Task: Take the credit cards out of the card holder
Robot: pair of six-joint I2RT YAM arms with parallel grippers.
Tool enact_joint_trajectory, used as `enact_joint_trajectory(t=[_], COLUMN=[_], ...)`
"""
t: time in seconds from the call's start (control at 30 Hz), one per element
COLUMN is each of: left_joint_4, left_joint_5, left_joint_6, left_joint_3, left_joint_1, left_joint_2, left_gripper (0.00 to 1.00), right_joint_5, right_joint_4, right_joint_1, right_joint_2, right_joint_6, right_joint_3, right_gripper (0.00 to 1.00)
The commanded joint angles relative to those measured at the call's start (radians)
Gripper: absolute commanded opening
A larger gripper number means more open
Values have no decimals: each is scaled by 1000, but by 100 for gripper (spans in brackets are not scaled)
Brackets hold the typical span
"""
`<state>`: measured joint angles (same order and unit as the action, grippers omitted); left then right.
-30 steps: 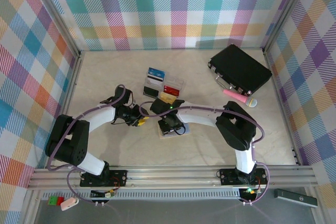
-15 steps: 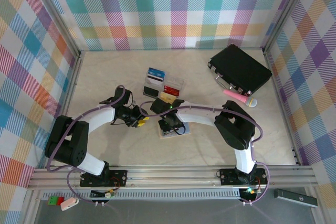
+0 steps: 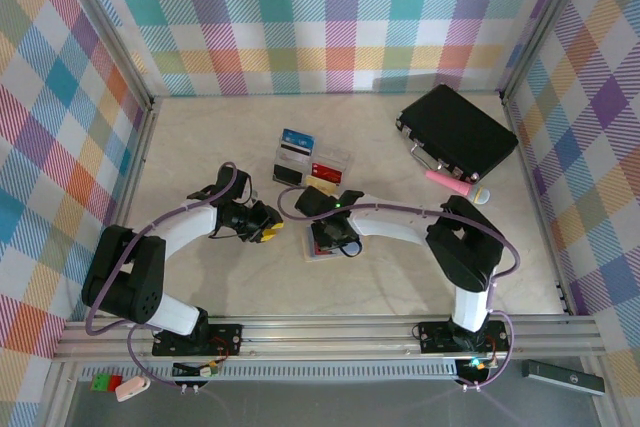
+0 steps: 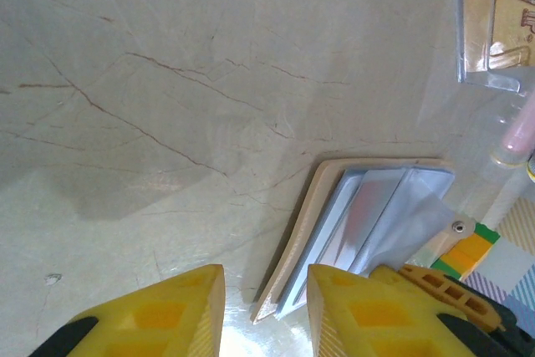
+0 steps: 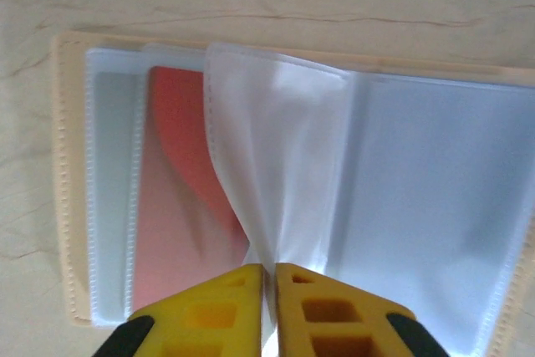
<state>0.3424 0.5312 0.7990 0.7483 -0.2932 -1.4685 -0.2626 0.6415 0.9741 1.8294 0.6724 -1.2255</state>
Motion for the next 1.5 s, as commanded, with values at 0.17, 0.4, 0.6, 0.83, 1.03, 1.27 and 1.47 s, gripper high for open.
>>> enact_joint_trajectory(t=[0.17,0.4,0.6,0.83,1.03,1.27,1.47], left_joint_4=[35,34,12,-2,-32,-55,-73], left_joint_5=[2,-9,-21,-47,-40,-22,-31], left_joint_6=[-2,12,39,45,55,64,71], left_joint_3=[18,52,96,152,180,193,184], left_joint_1=[-32,-98,-186,-256,-270,-274,-273], left_joint_2=[21,-4,-43,-119,-182,-229,-253], left_gripper=[32,33,33,26,18,14,14], right_joint_5=[-100,-129,70,322,425,443,445], right_joint_4=[72,82,-139,-283,-384,-407,-418], right_joint_1=[-52,-91,-123,-161,-206,-222,-229], right_joint_2=[-65,-159,-269,-217,-161,-113,-88], right_joint_6=[156,214,60,18,30,27,32], right_joint_3=[81,137,208,219,254,258,260], right_gripper=[27,32,33,20,13,10,10])
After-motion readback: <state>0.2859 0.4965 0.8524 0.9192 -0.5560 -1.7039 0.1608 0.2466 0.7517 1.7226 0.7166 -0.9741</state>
